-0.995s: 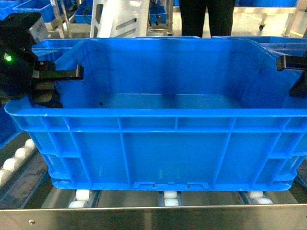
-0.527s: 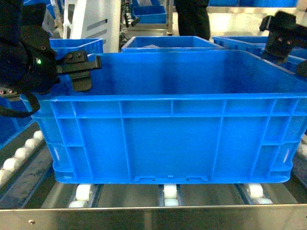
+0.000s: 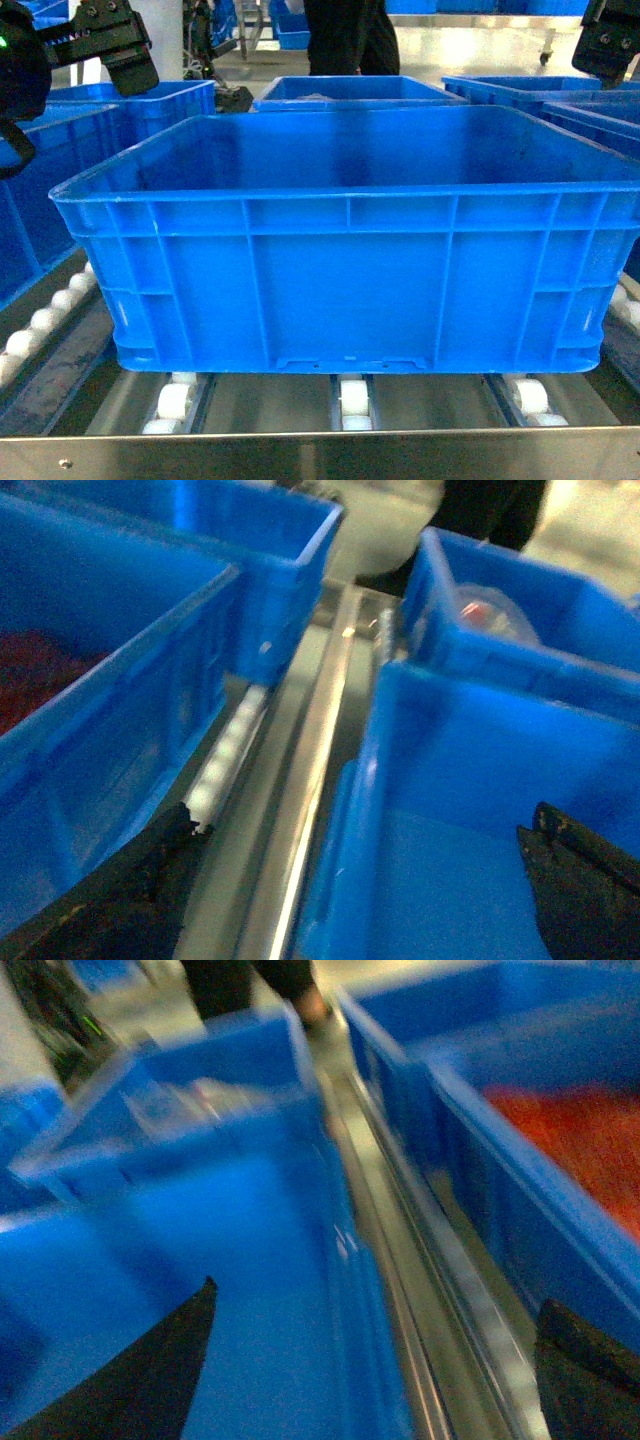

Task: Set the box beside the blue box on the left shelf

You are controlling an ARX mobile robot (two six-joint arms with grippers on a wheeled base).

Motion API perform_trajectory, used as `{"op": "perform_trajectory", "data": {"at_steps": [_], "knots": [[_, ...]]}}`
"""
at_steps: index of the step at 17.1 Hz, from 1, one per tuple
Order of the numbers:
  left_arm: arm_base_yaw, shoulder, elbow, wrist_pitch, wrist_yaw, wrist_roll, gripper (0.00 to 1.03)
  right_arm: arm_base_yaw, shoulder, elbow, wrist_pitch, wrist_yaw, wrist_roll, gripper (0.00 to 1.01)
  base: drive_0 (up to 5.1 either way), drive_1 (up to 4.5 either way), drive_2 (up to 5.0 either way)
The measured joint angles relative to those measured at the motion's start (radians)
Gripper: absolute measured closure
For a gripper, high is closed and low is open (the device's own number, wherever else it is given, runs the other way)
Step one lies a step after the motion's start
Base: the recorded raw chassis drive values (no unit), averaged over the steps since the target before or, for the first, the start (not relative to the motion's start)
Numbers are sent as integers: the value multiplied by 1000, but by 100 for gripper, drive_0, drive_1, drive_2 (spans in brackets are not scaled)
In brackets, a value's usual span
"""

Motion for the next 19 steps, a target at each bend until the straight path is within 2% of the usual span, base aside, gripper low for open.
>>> {"op": "perform_trajectory", "data": {"at_steps": [1,2,3,5,6,7,8,9,10,11,12,13,15,17,19], "knots": [[8,0,-62,168,71,56,16,-11,-10,-73,177,-60,-68,16,0,0,0],[11,-21,-130,260,109,119,23,-13,-33,-150,282,-71,-134,23,0,0,0],[27,-70,-247,362,137,192,36,-24,-81,-277,411,-89,-206,36,0,0,0],[60,-167,-375,434,153,244,56,-46,-166,-408,512,-98,-255,56,0,0,0],[73,-211,-425,451,159,255,65,-53,-208,-457,529,-106,-264,66,0,0,0],[82,-285,-527,462,181,268,85,-58,-282,-560,547,-117,-274,86,0,0,0],[87,-313,-569,462,192,269,95,-65,-308,-603,549,-127,-278,95,0,0,0],[97,-357,-619,461,201,269,101,-72,-349,-655,549,-136,-284,99,0,0,0],[109,-418,-666,459,207,269,101,-119,-405,-703,549,-180,-285,100,0,0,0],[120,-468,-703,450,212,269,101,-131,-447,-734,547,-177,-285,100,0,0,0],[132,-493,-722,441,231,269,101,-133,-481,-760,537,-180,-285,100,0,0,0],[166,-533,-752,422,276,270,101,-132,-516,-789,523,-185,-285,100,0,0,0],[185,-602,-792,391,273,270,101,-128,-580,-830,496,-186,-285,100,0,0,0],[179,-621,-838,450,282,271,101,-128,-650,-861,463,-187,-285,100,0,0,0],[179,-674,-883,382,281,272,101,-128,-714,-890,430,-186,-285,100,0,0,0]]}}
